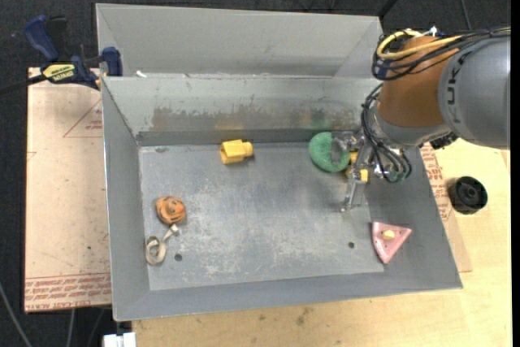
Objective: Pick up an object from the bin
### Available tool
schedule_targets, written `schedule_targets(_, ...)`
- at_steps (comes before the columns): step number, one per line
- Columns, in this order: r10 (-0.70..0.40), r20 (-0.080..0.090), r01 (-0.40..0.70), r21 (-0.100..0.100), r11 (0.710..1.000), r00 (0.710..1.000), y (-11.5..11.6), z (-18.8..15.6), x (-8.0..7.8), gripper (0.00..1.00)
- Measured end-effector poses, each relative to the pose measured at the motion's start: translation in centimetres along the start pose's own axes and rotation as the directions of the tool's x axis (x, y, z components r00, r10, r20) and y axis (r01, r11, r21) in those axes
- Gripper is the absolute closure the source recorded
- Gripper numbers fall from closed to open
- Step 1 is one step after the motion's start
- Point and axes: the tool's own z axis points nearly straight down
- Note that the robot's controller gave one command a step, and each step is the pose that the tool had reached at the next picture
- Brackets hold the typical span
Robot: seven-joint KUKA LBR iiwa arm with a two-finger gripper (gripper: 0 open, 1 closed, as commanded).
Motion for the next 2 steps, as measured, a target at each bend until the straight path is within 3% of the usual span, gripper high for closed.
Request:
schedule_targets(1,-0.025,-0.001,0.025,-0.007,1.000,1.000,-0.70,0.33,-2.16,0.00)
schedule_targets(2,0.061,0.016,-0.061,-0.013,0.998,0.998,-1.20,0.08,-3.11,1.00)
